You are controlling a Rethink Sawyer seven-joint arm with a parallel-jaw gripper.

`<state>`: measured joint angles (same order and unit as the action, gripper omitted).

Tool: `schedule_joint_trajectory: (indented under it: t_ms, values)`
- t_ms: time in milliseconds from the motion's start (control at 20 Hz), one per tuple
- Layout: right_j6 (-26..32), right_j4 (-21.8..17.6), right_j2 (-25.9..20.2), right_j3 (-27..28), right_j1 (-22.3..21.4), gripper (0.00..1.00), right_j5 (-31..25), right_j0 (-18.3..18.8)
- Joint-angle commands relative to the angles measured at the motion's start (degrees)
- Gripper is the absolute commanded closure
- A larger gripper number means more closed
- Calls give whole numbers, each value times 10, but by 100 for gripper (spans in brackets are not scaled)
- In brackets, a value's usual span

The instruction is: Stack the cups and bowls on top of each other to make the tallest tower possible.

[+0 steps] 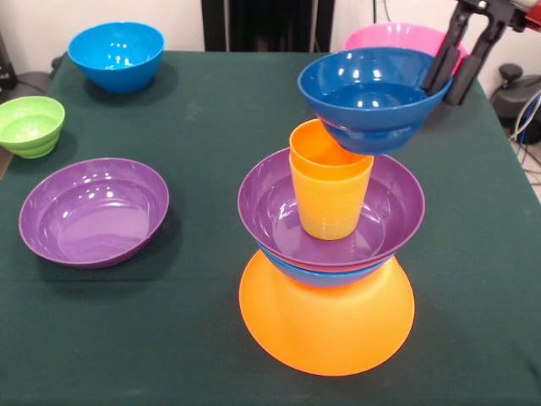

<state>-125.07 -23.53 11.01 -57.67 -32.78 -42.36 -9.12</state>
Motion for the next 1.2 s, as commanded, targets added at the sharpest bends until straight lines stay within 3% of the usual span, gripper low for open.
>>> schedule_joint_trajectory:
  t_ms: [50, 550, 1200]
  values:
    - [86, -58, -9, -84, -8, 100, -11, -14]
    - [41, -46, -17, -133, -10, 100, 41, -12]
    - [34, -48, -16, -136, -3, 100, 74, -10]
